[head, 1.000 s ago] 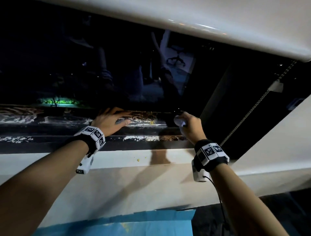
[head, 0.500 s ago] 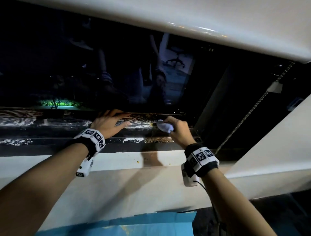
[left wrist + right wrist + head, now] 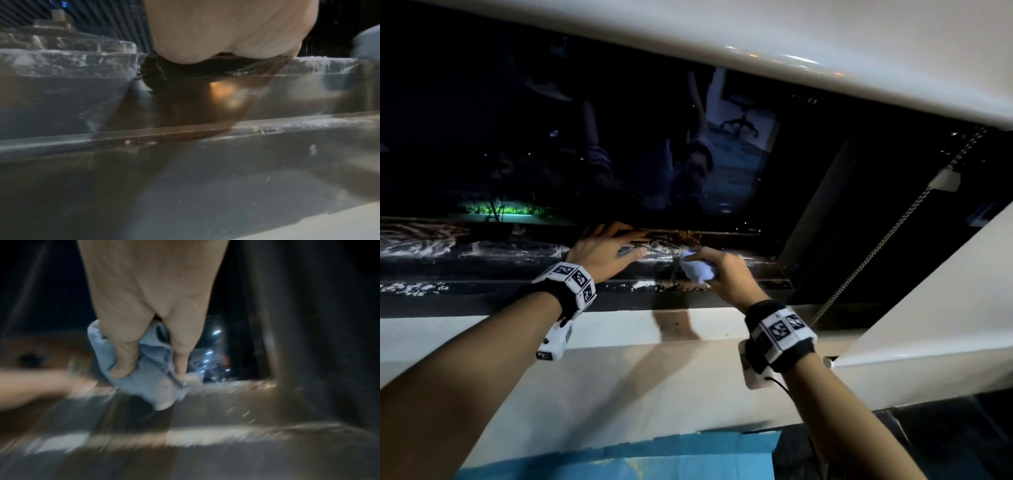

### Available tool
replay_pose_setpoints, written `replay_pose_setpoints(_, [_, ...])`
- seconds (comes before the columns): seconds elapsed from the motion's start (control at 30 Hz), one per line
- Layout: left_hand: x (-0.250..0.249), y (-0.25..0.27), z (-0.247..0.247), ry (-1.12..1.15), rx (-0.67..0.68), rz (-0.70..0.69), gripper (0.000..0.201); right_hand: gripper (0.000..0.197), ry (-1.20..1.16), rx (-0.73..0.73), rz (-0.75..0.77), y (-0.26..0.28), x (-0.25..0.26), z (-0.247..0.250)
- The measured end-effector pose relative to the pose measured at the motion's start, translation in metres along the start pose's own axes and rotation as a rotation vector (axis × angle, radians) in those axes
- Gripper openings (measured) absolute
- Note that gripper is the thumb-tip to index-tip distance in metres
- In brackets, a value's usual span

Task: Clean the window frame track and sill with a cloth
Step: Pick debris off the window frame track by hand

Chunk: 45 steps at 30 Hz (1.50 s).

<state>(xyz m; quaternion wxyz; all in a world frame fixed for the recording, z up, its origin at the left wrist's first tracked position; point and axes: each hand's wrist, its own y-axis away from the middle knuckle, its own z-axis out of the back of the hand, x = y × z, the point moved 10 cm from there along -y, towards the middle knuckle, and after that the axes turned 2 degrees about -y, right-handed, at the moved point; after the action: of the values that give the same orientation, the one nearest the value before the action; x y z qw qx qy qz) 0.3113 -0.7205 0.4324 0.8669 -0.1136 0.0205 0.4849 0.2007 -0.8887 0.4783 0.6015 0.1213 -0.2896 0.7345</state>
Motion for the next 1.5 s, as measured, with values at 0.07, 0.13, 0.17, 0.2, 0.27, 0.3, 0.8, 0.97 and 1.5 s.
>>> replay_pose_setpoints(0.07, [0.000, 0.001, 0.001, -0.001, -0.002, -0.004, 0.055, 0.033, -0.024, -0.075, -0.035, 0.003, -0.011, 0.028])
replay_pose_setpoints(0.13, [0.000, 0.001, 0.001, -0.010, 0.000, -0.005, 0.060, 0.022, 0.045, -0.172, -0.162, 0.000, -0.036, 0.049])
replay_pose_setpoints(0.17, [0.000, 0.001, 0.001, -0.014, 0.003, -0.006, 0.061, 0.018, 0.113, -0.172, -0.240, -0.004, -0.052, 0.048])
replay_pose_setpoints(0.2, [-0.001, 0.001, 0.000, -0.017, 0.005, -0.008, 0.060, 0.019, 0.185, -0.125, -0.303, -0.008, -0.065, 0.040])
replay_pose_setpoints(0.27, [-0.001, 0.000, -0.002, -0.017, 0.011, -0.007, 0.056, 0.037, 0.265, 0.022, -0.334, -0.014, -0.073, 0.007])
replay_pose_setpoints(0.3, [-0.001, 0.000, -0.002, -0.016, 0.009, -0.008, 0.055, 0.052, 0.289, 0.057, -0.316, -0.015, -0.072, -0.009])
replay_pose_setpoints(0.8, [0.000, -0.001, 0.001, -0.017, 0.009, -0.011, 0.056, 0.026, 0.244, -0.048, -0.164, -0.014, -0.065, 0.014])
replay_pose_setpoints(0.97, [0.000, -0.001, -0.003, -0.014, 0.027, 0.000, 0.056, 0.017, 0.400, 0.010, -0.140, -0.028, -0.043, -0.029])
replay_pose_setpoints(1.5, [0.001, -0.001, -0.005, -0.019, 0.037, 0.002, 0.064, 0.036, 0.413, -0.152, -0.623, -0.017, -0.099, 0.025])
